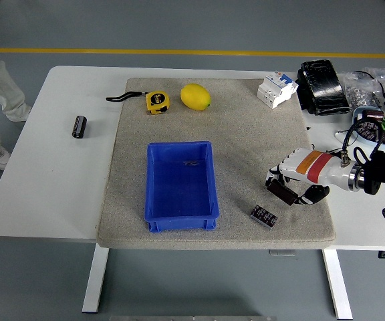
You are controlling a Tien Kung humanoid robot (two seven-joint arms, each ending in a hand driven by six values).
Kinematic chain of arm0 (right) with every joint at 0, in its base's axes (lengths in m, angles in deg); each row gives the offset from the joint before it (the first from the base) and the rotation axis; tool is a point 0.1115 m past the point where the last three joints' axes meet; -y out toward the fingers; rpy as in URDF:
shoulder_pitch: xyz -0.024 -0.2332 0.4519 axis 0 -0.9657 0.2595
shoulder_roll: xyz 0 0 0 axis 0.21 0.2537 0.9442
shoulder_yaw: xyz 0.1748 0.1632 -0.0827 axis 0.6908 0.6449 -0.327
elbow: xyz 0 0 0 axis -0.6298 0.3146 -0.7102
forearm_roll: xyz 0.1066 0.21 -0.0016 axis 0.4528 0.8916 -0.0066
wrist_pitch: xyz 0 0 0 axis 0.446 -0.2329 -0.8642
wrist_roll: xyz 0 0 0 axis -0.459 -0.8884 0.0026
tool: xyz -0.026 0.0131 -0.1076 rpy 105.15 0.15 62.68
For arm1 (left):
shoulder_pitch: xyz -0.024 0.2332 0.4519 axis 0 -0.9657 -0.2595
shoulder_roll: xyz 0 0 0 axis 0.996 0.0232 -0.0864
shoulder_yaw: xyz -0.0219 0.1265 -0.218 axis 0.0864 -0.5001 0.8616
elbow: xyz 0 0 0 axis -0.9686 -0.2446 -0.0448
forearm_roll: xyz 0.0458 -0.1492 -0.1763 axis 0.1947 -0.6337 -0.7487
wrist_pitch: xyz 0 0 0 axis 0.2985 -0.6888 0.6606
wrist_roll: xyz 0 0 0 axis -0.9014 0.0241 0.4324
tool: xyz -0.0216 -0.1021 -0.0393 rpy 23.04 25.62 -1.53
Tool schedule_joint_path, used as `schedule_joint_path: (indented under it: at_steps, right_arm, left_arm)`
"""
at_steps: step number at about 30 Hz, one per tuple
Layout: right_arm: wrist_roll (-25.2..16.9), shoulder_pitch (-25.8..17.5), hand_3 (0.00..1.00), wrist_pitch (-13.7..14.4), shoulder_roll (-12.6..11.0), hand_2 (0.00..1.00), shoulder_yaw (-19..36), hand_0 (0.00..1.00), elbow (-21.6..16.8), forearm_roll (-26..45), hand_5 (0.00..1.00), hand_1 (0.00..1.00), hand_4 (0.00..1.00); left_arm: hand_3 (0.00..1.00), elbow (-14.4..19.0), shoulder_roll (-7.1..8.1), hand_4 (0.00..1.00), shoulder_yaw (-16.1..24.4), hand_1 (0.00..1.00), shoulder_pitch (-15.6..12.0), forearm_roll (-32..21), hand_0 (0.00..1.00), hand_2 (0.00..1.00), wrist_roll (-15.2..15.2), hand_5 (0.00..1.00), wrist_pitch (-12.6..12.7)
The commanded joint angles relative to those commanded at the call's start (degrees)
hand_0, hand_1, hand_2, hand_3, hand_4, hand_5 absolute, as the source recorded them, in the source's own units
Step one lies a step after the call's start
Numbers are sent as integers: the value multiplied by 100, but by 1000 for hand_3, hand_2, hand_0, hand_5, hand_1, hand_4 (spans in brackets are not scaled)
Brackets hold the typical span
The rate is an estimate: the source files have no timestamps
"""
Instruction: Pick up the battery,place it into the box
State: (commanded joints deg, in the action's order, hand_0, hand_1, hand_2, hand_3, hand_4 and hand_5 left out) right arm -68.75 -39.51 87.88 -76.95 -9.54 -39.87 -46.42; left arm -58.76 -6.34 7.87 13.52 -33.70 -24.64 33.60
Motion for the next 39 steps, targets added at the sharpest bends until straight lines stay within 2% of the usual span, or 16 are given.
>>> schedule_joint_path:
  at_steps: [5, 8, 27, 33, 34, 39]
  right_arm:
    - [26, 216, 486, -78, 32, 489, 89, 477, -124, 157, 14, 455, 649]
    - [51, 400, 486, -152, 137, 489, 26, 477, -134, 335, 14, 455, 649]
    - [169, 1515, 494, -281, 1340, 494, -811, 495, -209, 703, 28, 460, 652]
    - [216, 1688, 497, -336, 1635, 500, -1110, 513, -255, 694, 33, 465, 657]
    - [228, 1719, 572, -364, 1688, 566, -1168, 538, -265, 675, 85, 512, 703]
    - [289, 1806, 572, -470, 1814, 566, -1295, 538, -243, 582, 85, 512, 703]
  left_arm:
    - [571, 8, 15, 619, 11, 728, 10, 22, 767, 740, -12, 528, -7]
    - [571, 11, 31, 619, 27, 728, 8, 39, 767, 740, -20, 528, -13]
    - [571, 29, 112, 619, 214, 727, -18, 278, 763, 737, -96, 528, -55]
    - [570, 36, 131, 619, 273, 725, -16, 355, 763, 734, -120, 530, -69]
    - [570, 37, 134, 618, 288, 723, -13, 378, 762, 733, -125, 527, -71]
    - [570, 43, 146, 618, 336, 723, 0, 450, 762, 733, -143, 527, -80]
